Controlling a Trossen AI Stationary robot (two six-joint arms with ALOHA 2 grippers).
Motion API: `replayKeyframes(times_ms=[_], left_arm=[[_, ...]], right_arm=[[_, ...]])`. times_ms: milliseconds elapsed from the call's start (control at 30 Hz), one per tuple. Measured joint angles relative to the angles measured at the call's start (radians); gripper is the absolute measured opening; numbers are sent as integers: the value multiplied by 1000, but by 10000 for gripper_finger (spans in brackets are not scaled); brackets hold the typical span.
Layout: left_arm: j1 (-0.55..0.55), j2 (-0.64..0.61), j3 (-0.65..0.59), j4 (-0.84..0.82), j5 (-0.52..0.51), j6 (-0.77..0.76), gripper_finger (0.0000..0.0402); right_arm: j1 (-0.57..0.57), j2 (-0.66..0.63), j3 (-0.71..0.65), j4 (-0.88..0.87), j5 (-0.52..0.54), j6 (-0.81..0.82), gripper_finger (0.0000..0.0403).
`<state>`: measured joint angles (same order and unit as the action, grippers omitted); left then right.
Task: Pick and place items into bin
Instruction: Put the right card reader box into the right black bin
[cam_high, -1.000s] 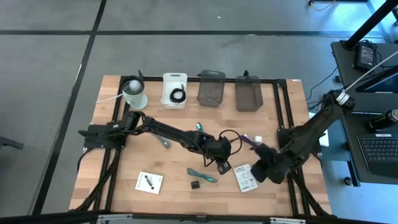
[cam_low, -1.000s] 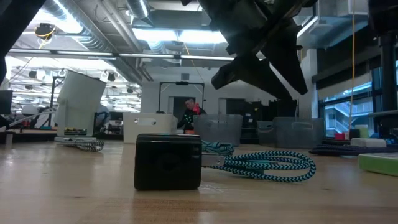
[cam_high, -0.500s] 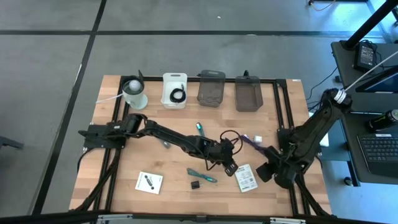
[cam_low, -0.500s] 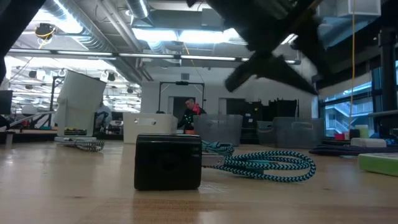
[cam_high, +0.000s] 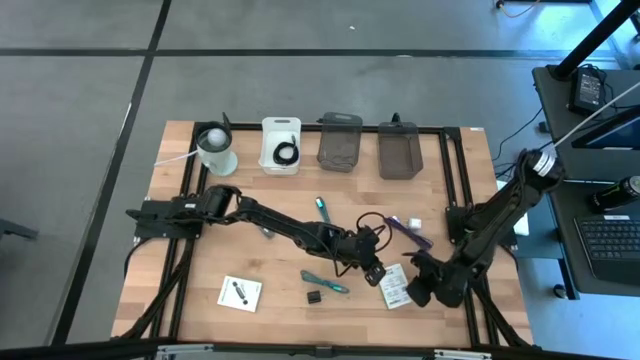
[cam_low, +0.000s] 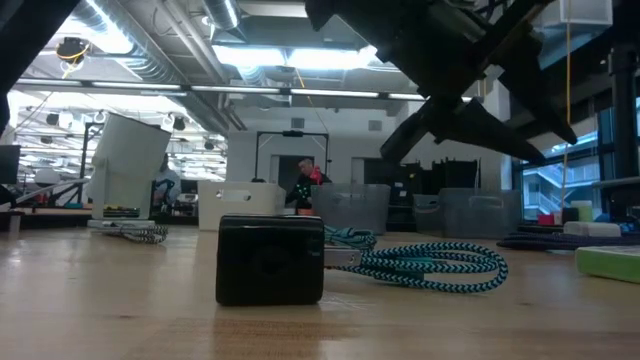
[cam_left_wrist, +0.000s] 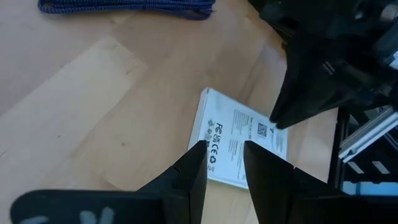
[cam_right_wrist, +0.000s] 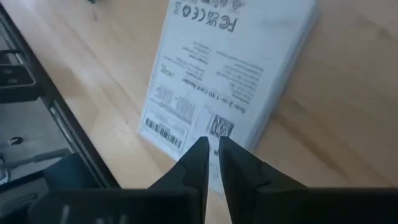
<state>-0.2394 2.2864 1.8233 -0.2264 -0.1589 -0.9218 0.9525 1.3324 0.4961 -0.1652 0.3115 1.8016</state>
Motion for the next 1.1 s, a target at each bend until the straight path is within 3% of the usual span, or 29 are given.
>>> replayKeyframes(times_ms=[267, 467, 633, 867, 1100], left_arm=[[0, 0, 0, -5, 4, 0, 100], [0, 0, 0, -10, 23, 1, 100], [3, 0, 0, -34, 76, 48, 100], [19, 0, 0, -105, 93, -55, 100], [26, 0, 0, -96, 105, -111, 100]], right_arm=[[-47, 98, 1, 99, 16, -54, 17], [-99, 158, 3, 136, 151, -25, 4], [-135, 163, 1, 156, 166, -34, 12], [-138, 78, -3, 147, 163, -112, 4], [-138, -81, -2, 15, 165, -164, 9]])
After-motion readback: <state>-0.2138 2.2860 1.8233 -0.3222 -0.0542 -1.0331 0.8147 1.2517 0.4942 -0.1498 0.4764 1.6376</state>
